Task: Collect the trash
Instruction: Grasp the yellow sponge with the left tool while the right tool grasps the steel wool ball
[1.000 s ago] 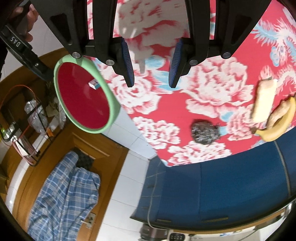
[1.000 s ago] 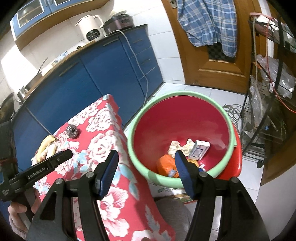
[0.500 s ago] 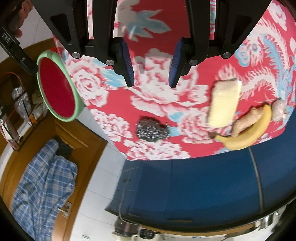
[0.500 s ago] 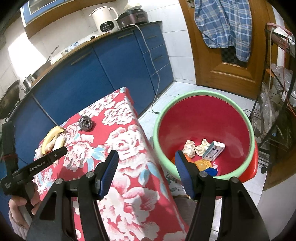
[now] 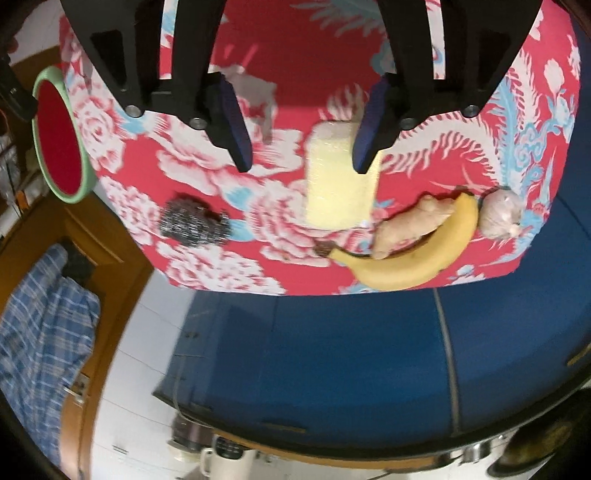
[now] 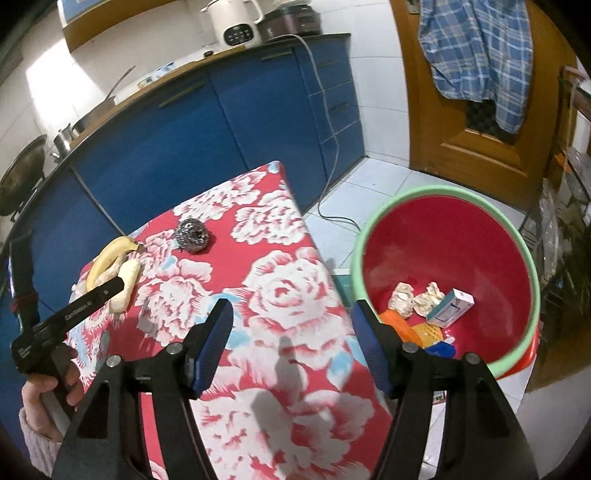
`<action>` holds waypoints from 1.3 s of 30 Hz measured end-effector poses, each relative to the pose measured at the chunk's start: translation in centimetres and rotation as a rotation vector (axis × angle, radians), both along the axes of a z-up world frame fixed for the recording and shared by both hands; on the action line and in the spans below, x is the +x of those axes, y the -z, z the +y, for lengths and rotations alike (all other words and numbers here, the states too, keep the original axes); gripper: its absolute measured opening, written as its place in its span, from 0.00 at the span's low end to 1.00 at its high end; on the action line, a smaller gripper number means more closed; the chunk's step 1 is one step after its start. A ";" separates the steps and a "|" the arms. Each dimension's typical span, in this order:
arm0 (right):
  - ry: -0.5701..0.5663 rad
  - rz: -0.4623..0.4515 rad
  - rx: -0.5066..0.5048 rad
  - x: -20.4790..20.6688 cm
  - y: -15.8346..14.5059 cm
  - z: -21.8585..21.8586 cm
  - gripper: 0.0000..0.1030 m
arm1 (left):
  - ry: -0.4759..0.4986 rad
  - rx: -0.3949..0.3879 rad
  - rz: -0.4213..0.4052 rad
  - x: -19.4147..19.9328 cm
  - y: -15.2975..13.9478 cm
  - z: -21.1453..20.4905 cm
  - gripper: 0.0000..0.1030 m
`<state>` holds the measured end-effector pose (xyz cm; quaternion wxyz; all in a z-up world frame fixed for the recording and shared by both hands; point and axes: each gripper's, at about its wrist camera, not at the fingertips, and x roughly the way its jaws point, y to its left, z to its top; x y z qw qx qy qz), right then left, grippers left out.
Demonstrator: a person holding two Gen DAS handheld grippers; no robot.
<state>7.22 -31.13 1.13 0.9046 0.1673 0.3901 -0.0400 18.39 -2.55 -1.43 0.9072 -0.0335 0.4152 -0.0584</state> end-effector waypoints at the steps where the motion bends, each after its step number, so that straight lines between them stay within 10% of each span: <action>1: -0.008 0.000 -0.001 0.3 -0.1 0.3 0.66 | -0.011 -0.001 0.007 0.3 0.2 0.3 0.57; 32: -0.200 0.015 -0.088 15.2 3.2 10.5 0.75 | -0.077 -0.102 0.037 2.9 3.4 3.5 0.52; 39: -0.208 0.045 -0.098 17.3 4.7 10.9 0.60 | -0.073 -0.080 0.030 2.9 3.4 3.2 0.51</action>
